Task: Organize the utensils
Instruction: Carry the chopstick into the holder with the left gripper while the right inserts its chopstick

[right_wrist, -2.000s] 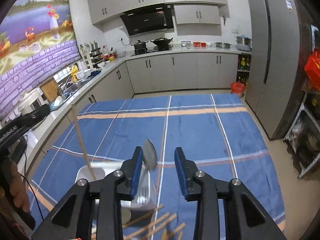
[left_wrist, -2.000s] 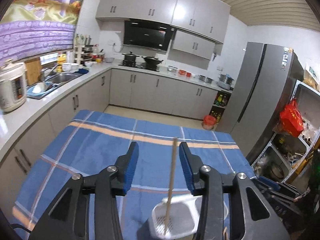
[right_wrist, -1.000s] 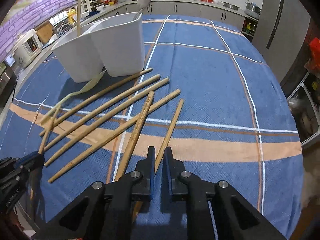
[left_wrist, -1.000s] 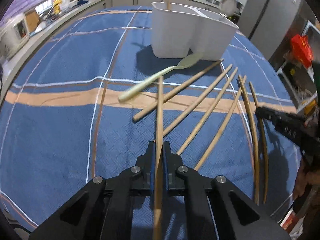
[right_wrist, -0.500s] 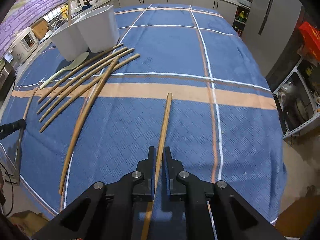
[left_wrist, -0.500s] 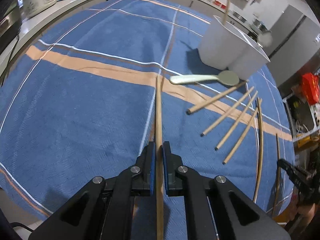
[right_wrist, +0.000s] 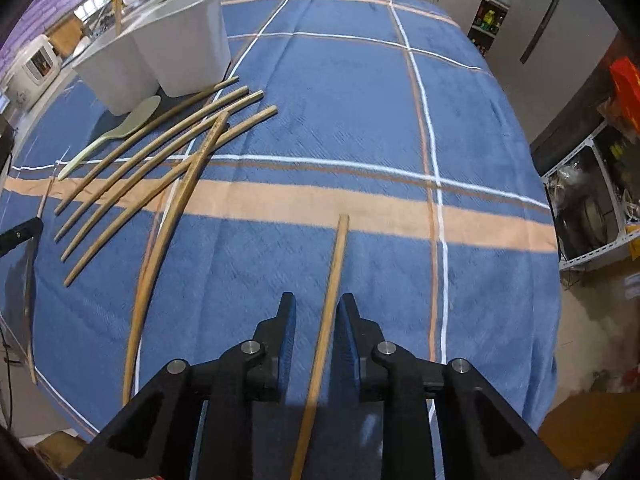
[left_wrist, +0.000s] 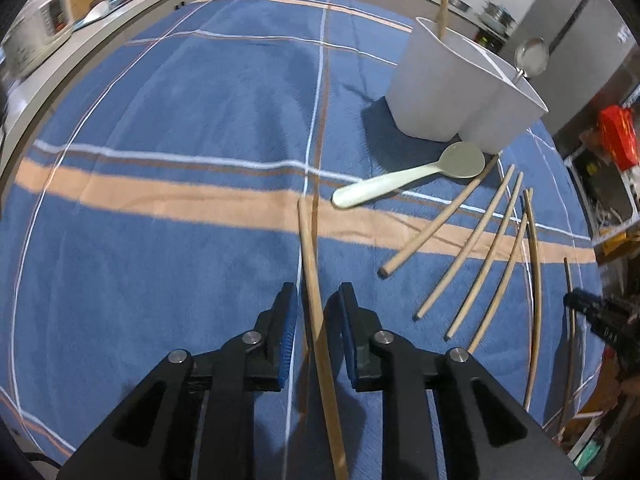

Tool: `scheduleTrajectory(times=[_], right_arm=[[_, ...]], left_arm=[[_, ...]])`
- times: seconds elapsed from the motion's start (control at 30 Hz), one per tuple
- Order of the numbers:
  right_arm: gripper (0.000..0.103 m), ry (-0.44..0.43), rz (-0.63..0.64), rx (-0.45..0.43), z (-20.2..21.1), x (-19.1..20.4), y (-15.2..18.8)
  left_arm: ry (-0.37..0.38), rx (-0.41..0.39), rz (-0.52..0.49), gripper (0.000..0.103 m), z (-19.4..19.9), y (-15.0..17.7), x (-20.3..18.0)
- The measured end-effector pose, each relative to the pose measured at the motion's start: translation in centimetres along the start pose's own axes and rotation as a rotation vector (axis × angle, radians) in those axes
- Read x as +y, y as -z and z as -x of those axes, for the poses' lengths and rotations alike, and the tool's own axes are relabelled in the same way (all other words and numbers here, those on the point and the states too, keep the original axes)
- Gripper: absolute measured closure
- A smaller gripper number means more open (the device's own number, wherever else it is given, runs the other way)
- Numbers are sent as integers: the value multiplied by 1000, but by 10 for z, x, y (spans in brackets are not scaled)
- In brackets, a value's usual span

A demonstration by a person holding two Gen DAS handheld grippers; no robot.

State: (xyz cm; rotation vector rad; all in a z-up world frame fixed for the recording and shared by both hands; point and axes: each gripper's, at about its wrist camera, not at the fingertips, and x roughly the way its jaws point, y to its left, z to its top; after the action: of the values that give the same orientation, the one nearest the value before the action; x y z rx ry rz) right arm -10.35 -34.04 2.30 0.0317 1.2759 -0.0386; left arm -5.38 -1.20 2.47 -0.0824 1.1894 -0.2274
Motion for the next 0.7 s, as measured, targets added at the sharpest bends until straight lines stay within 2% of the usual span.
scheduleTrajectory(times=[0.3, 0.37, 0.4, 0.43, 0.53, 0.7], right_arm=[[79, -6, -27, 97, -11, 0, -40], [83, -4, -30, 68, -11, 2, -42], [94, -2, -25, 50, -10, 3, -41], [97, 3, -15, 17, -9, 6, -38], [98, -5, -5, -63, -7, 12, -30], [98, -103, -126, -174, 10, -1, -12]], left_arm=[[-2, 23, -118, 83, -13, -26, -9], [11, 8, -124, 83, -14, -27, -9], [16, 1, -126, 87, -15, -27, -10], [20, 0, -120, 97, -16, -27, -9], [43, -21, -80, 98, -10, -21, -4], [29, -133, -82, 98, 29, -15, -10]])
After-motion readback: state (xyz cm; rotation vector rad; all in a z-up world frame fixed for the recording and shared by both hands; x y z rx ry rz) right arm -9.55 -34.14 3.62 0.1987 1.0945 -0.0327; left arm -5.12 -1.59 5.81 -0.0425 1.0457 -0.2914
